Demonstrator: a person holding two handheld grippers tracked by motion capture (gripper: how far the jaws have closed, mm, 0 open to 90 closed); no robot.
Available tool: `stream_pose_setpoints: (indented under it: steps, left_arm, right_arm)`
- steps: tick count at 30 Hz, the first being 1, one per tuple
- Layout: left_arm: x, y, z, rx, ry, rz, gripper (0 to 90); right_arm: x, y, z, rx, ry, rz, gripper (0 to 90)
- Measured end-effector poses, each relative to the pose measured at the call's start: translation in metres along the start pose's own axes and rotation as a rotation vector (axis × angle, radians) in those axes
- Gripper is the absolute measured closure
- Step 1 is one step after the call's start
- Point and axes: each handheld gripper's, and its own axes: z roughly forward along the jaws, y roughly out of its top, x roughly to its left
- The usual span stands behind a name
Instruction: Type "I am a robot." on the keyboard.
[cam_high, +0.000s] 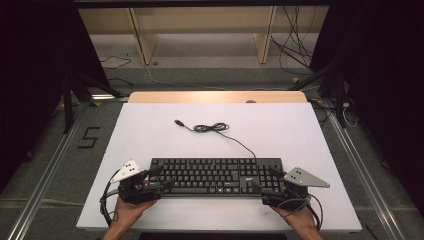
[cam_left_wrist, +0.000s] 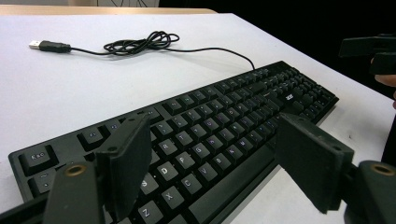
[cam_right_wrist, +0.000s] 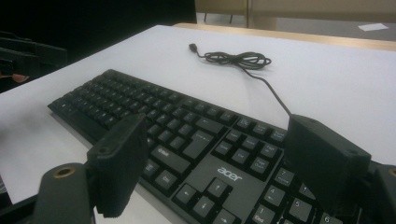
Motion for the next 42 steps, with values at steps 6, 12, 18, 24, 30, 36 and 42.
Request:
stream_pose_setpoints:
  steps: [6,12,18,24,30,36,42]
  left_arm:
    - [0.0,0.0,0.0,0.0,0.001,0.002,26.8]
    - [0.0,0.0,0.0,0.0,0.002,0.002,26.8]
    - [0.0,0.0,0.0,0.0,0.001,0.001,26.8]
    - [0.001,0.0,0.0,-0.001,0.003,0.003,26.8]
    - [0.001,0.0,0.0,-0.003,0.005,0.002,26.8]
    - [0.001,0.0,0.0,-0.002,0.007,0.0,26.8]
    - [0.002,0.0,0.0,-0.004,0.009,-0.002,26.8]
  right_arm:
    - [0.0,0.0,0.0,-0.001,0.0,-0.001,22.8]
    - [0.001,0.001,0.001,-0.003,0.004,-0.007,22.8]
    - [0.002,0.001,0.003,-0.001,0.007,-0.006,22.8]
    - [0.004,0.003,0.006,0.005,0.018,0.003,23.0]
    - [0.008,0.006,0.013,0.006,0.043,0.011,23.6]
    - [0.013,0.01,0.023,0.02,0.063,0.008,24.4]
    - [0.016,0.014,0.03,0.026,0.078,0.015,26.7]
